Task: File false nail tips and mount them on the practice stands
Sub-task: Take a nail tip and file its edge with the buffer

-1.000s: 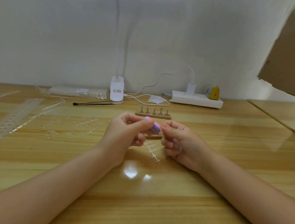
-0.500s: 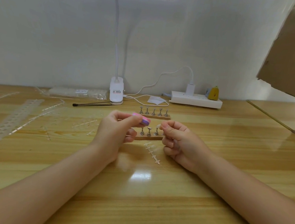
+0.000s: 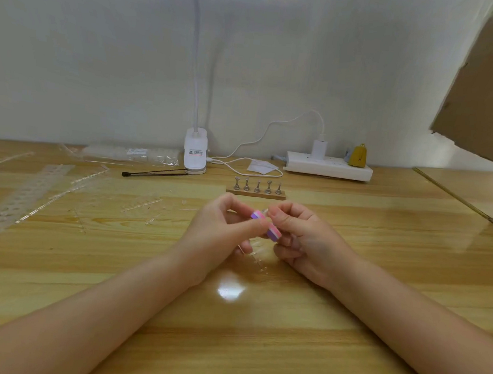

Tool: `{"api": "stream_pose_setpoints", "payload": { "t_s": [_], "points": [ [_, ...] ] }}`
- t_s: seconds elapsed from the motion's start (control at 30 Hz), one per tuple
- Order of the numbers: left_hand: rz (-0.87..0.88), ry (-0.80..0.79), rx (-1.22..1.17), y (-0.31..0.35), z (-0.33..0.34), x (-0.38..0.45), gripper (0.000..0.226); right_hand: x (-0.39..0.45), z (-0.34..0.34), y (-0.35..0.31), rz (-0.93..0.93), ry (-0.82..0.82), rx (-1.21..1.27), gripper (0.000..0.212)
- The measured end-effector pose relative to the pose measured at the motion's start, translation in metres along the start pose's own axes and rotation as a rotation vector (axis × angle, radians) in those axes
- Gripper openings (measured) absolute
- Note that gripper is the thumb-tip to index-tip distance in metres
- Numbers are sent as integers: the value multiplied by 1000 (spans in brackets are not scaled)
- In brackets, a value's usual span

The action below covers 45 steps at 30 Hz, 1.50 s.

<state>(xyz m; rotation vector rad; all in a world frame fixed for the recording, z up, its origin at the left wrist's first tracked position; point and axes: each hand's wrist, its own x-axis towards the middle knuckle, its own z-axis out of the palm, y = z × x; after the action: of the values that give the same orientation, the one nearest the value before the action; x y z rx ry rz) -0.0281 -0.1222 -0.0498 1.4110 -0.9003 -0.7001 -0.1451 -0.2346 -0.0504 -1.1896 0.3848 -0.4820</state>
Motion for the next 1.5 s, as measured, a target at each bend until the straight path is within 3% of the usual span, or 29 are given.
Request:
{"api": "stream_pose_setpoints", "payload": {
  "t_s": [0.17, 0.3, 0.37, 0.53, 0.73, 0.8, 0.9, 1.1, 1.27, 1.4, 1.5],
  "points": [
    [39, 220, -165, 8, -15, 7, 30, 1, -1, 0, 12, -2, 21, 13],
    [77, 69, 47, 4, -7, 0, 26, 0, -1, 0, 6, -17, 7, 13],
    [83, 12, 42, 1, -2, -2, 26, -1, -1, -2, 17, -40, -14, 11],
    [71, 214, -137, 8, -17, 7, 29, -2, 0, -2, 39, -55, -47, 13],
    [10, -81, -74, 1, -5, 0, 34, -3, -1, -4, 46, -72, -42, 11],
    [10, -39, -192, 2, -7, 2, 42, -3, -1, -6, 66, -91, -53, 9],
    [6, 57, -236, 5, -17, 8, 36, -3, -1, -6, 78, -109, -73, 11],
    [-19, -166, -148, 1, -12, 2, 45, -4, -2, -7, 55, -159, -87, 17],
    [62, 0, -253, 5, -19, 7, 38, -2, -3, -7, 87, -167, -128, 20],
    [84, -85, -60, 3, -18, 3, 36, -2, -2, -7, 63, -184, -110, 19],
    [88, -91, -118, 3, -14, 2, 35, -3, -3, -9, 69, -200, -124, 18]
  ]
}}
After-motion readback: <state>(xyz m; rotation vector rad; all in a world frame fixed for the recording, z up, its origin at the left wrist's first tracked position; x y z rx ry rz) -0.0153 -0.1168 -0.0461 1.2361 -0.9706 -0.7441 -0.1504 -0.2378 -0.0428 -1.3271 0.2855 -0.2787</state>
